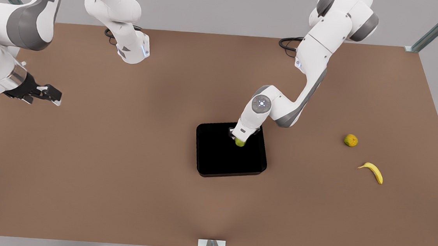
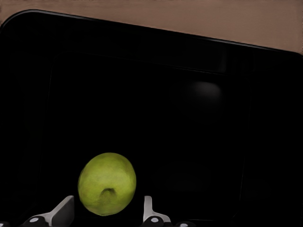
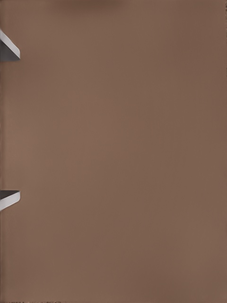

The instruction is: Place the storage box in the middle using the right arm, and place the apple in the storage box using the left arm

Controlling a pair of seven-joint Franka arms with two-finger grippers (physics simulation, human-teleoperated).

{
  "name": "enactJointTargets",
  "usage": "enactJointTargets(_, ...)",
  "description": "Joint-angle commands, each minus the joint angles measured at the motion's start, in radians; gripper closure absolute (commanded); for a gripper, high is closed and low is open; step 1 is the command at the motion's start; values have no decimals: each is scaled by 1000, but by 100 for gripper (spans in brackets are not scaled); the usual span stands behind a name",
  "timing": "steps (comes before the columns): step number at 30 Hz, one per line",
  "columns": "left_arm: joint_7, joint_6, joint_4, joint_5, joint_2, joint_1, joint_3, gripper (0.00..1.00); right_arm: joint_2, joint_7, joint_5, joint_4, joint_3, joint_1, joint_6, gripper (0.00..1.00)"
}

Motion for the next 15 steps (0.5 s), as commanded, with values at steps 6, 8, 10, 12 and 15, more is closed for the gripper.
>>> enactJointTargets(6, 279, -270, -8, 18, -211, 155, 6, 0, 1, -2, 0, -2, -1, 1, 0, 0)
enactJointTargets(8, 466, -380, -13, 1, -343, 233, 54, 0, 1, -2, 0, -2, -1, -1, 0, 0)
enactJointTargets(10, 710, -509, -4, -63, -484, 233, 199, 0, 11, -2, 0, 0, -1, 1, 0, 0)
enactJointTargets(12, 791, -653, 105, -100, -537, 233, 287, 0, 12, -2, -2, 2, -3, -1, 0, 0)
enactJointTargets(15, 799, -721, 145, -112, -563, 235, 298, 0, 11, -2, -2, 2, -3, -1, 0, 0)
